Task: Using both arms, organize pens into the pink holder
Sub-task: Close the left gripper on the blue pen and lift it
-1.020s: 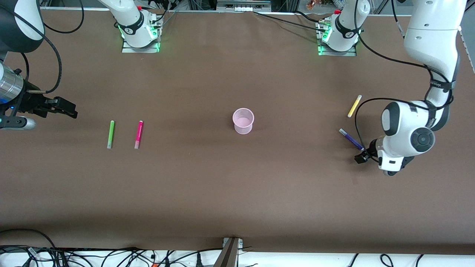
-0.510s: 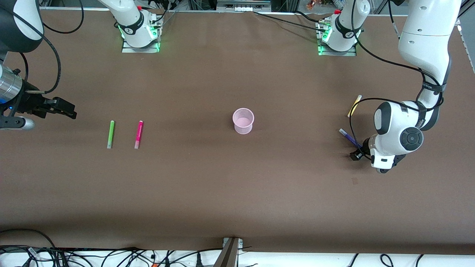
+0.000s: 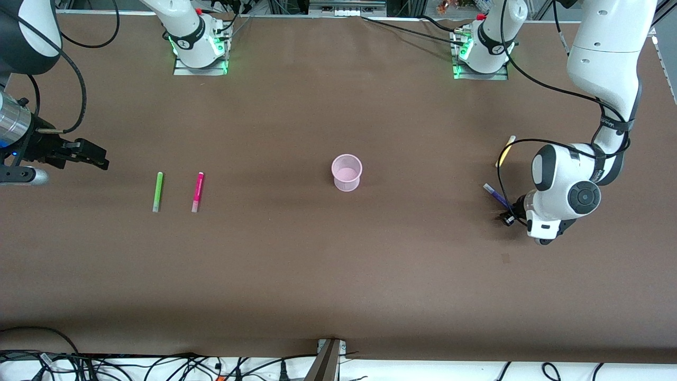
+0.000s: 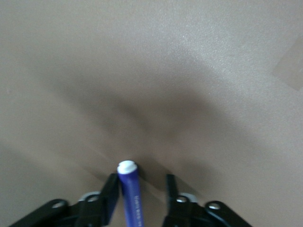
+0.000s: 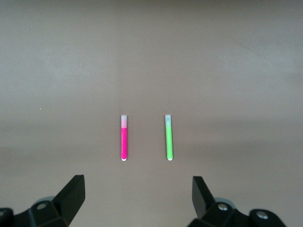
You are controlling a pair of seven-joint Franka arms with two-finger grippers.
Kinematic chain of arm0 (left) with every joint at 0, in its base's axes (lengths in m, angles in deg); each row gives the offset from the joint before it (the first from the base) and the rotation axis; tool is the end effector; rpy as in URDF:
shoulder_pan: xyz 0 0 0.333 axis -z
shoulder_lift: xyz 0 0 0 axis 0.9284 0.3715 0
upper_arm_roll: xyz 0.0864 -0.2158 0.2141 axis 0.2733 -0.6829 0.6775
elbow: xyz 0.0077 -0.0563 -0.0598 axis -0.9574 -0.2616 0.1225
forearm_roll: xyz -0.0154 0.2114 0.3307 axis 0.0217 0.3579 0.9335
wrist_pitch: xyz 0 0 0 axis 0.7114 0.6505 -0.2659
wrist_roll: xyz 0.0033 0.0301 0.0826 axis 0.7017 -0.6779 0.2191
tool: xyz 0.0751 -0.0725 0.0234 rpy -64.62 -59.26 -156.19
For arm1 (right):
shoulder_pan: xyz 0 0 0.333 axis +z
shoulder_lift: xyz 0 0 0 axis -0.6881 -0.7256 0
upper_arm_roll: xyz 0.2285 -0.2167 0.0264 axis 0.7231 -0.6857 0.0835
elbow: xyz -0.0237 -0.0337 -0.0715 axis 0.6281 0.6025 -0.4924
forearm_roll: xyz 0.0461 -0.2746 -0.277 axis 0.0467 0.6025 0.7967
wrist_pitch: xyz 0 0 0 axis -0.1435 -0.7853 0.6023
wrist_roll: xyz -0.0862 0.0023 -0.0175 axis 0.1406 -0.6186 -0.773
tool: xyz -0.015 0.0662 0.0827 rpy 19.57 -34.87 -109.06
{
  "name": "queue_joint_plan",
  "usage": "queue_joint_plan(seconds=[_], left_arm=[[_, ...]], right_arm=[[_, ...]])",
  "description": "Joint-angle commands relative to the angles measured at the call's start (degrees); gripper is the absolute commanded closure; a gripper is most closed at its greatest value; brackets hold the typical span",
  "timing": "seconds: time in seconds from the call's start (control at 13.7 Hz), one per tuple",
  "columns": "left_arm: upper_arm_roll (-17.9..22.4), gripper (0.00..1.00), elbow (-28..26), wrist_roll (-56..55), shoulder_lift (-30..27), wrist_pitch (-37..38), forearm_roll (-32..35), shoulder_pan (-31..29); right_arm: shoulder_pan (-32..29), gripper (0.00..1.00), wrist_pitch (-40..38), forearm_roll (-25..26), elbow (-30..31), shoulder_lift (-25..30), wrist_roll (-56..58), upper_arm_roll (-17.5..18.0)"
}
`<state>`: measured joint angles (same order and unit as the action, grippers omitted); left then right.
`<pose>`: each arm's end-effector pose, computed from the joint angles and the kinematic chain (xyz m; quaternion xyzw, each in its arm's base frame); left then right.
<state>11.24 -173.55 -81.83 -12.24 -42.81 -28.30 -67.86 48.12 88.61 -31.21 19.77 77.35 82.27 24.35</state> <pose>0.6185 0.0136 0.1721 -0.9383 -0.3339 0.0838 0.0339 0.6053 -0.0027 0.5469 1.0000 -0.0089 0.0011 0.0019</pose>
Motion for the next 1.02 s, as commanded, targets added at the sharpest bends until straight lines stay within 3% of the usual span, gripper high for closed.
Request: queue_joint_plan(seconds=[0.0, 0.07, 0.29, 0.51, 0.73, 0.95], left_arm=[[0.2, 0.92, -1.8, 0.8, -1.6, -0.7, 0.9, 0.2], [0.2, 1.0, -1.3, 0.8, -1.7, -0.3, 0.9, 0.3], [0.1, 1.0, 1.0, 0.2, -3.1, 0.6, 0.9, 1.6], [0.1, 1.0, 9.8, -0.7, -5.6, 11.2, 0.2, 4.7], [0.1, 1.0, 19.4, -11.0, -6.3, 20.1, 0.1, 11.0], [0.1, 1.0, 22.7, -26.5, -7.7, 20.3, 0.8, 19.0]], right_arm=[[0.0, 0.0, -0.3, 0.2, -1.2, -0.6, -0.8, 0.2], [0.0, 0.0, -0.3, 0.2, -1.2, -0.6, -0.8, 0.2], [0.0, 0.0, -0.3, 0.2, -1.2, -0.6, -0.8, 0.2], [0.0, 0.0, -0.3, 0.2, -1.2, -0.6, -0.8, 0.2], [0.0, 0.0, -0.3, 0.2, -1.2, -0.6, -0.8, 0.2], [0.0, 0.0, -0.3, 0.2, -1.2, -0.6, -0.8, 0.2]])
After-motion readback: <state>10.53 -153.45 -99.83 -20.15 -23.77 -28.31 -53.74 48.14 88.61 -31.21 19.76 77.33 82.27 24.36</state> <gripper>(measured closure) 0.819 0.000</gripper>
